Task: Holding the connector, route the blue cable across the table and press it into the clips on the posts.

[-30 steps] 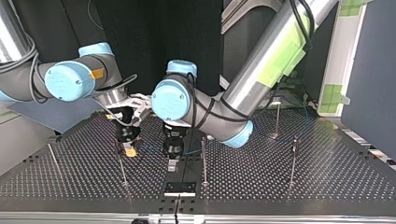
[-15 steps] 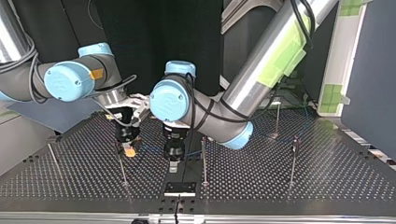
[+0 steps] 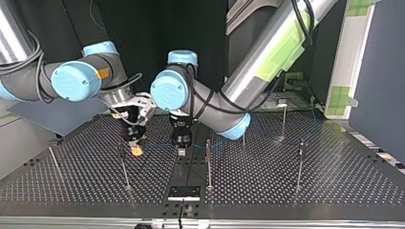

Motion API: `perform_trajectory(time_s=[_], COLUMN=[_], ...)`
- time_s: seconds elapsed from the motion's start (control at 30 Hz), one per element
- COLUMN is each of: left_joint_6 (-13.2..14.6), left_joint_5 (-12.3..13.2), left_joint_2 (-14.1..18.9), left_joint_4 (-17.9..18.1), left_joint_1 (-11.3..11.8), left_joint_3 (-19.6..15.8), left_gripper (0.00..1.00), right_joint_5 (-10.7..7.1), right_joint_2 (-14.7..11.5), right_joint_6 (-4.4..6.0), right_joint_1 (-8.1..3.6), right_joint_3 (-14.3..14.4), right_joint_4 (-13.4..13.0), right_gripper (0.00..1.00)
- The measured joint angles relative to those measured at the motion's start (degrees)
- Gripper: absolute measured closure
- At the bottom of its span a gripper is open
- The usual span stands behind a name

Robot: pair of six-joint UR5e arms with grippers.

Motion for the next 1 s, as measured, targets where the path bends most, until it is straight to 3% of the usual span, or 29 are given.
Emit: perform_trajectory(time_s=[0.27, 0.43, 0.73, 0.77, 1.0], left_joint_6=[-1.23, -1.45, -2.63, -2.76, -3.52], left_joint_5=[-2.47, -2.39, -0.22, 0.12, 1.06], left_joint_2=[3.76, 4.59, 4.62, 4.62, 4.32], left_joint_4=[4.05, 7.09, 11.57, 11.98, 15.28], left_joint_1=[-0.96, -1.30, -1.00, -0.93, -0.35], left_joint_3=[-4.29, -7.36, -11.82, -12.25, -15.54], left_gripper=[1.00, 1.00, 1.00, 0.00, 0.00], right_joint_5=[0.15, 0.23, 0.52, 0.56, 0.88], right_joint_2=[-0.06, -0.12, -0.91, -1.02, -1.41], right_joint_6=[-0.04, -0.16, -0.17, -0.16, -0.20], right_joint_1=[0.14, 0.28, 0.30, 0.29, -0.08], right_joint_3=[4.27, 6.99, 8.43, 8.58, 10.59], right_joint_4=[-0.17, -0.22, -0.26, -0.26, -0.51], right_gripper=[1.00, 1.00, 1.00, 1.00, 1.00])
